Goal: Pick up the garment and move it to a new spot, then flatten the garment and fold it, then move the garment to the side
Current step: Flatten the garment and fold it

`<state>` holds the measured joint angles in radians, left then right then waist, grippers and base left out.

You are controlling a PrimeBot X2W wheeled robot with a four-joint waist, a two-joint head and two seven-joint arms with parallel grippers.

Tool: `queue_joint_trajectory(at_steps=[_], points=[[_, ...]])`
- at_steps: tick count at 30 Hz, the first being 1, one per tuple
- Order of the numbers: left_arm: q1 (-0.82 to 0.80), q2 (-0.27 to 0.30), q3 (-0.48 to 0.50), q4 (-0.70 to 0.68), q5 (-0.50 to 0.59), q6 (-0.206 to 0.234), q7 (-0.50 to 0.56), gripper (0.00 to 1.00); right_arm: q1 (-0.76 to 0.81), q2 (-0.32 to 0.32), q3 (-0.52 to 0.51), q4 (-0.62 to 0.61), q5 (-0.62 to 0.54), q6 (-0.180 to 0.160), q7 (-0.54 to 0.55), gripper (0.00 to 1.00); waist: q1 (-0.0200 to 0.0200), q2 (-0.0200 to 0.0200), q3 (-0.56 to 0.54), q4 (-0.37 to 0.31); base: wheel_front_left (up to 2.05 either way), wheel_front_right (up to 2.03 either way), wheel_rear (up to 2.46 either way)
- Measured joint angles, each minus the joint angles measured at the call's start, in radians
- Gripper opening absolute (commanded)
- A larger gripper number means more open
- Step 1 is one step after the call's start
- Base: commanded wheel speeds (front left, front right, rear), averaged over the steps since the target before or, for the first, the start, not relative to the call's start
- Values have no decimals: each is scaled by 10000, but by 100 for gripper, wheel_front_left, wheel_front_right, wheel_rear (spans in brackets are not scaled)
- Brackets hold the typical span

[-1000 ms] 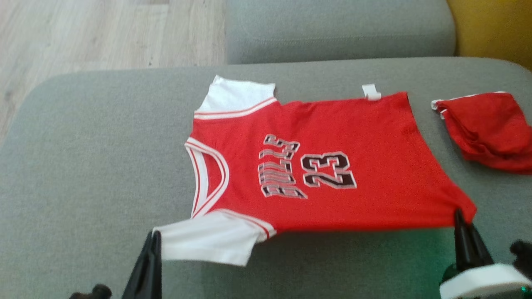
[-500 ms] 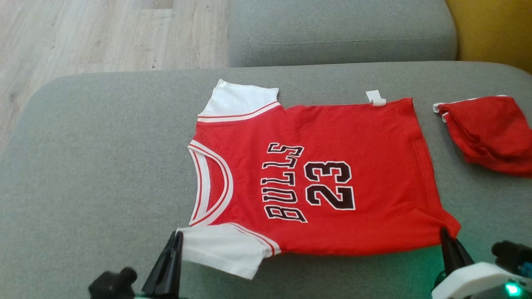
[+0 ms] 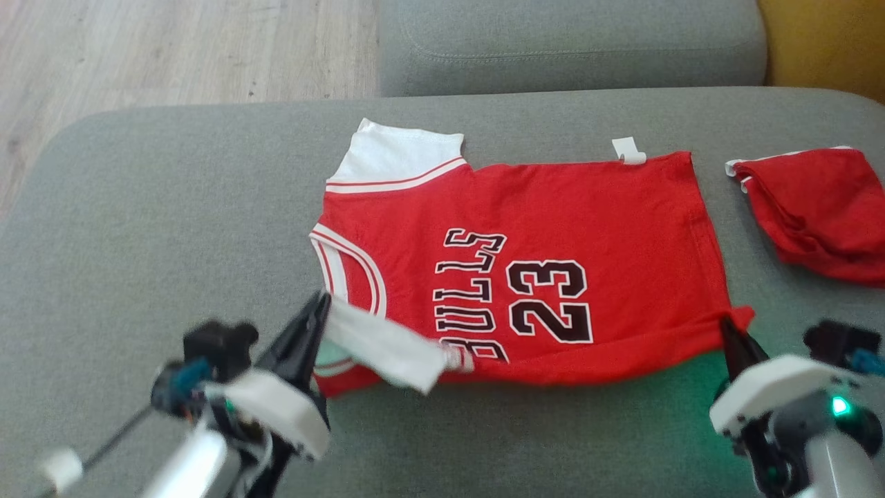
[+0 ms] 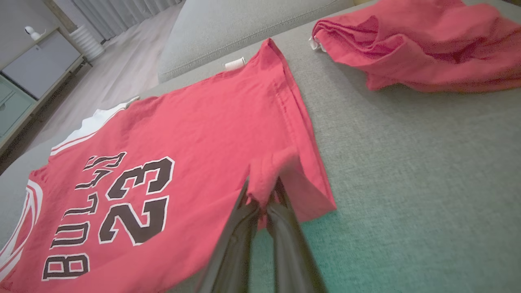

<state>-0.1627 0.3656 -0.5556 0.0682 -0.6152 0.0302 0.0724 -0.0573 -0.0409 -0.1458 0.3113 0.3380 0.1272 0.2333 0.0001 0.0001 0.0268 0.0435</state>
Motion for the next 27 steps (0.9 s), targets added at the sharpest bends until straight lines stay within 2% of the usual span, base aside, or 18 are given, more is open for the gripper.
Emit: queue_joint_trajectory(at_steps=[6,11,22,23,24,25,26,27], points=[[-1439,-98,-46,1360,-23,-495,416,0,-1090,-6,-207,897,-633,0,698,0,0,0,127,-38,0,0,0],[-2352,-445,-167,2437,-27,-750,495,0,-1910,-10,-245,1503,-1018,0,938,0,0,0,279,-112,0,0,0],[-3556,-830,-157,4493,-29,-932,27,0,-3809,-27,-242,3517,-1296,0,909,0,0,0,762,-363,0,0,0],[-3664,-892,-127,4679,-27,-932,-73,0,-3969,-29,-238,3730,-1296,0,802,46,0,-1,800,-378,0,0,0],[-3749,-924,-111,4836,-27,-934,-163,31,-4121,-31,-228,3927,-1294,0,654,100,0,0,836,-393,0,0,0],[-3833,-957,-105,4997,-27,-943,-244,71,-4266,-35,-188,4126,-1256,0,493,100,1,-1,870,-407,0,0,0],[-3896,-986,-77,5145,-27,-1007,-324,100,-4401,-44,-119,4307,-1145,0,347,100,1,0,897,-417,0,0,0],[-3934,-1001,-48,5256,-27,-1012,-405,100,-4527,-56,-10,4464,-976,0,184,100,0,0,919,-426,0,0,0]])
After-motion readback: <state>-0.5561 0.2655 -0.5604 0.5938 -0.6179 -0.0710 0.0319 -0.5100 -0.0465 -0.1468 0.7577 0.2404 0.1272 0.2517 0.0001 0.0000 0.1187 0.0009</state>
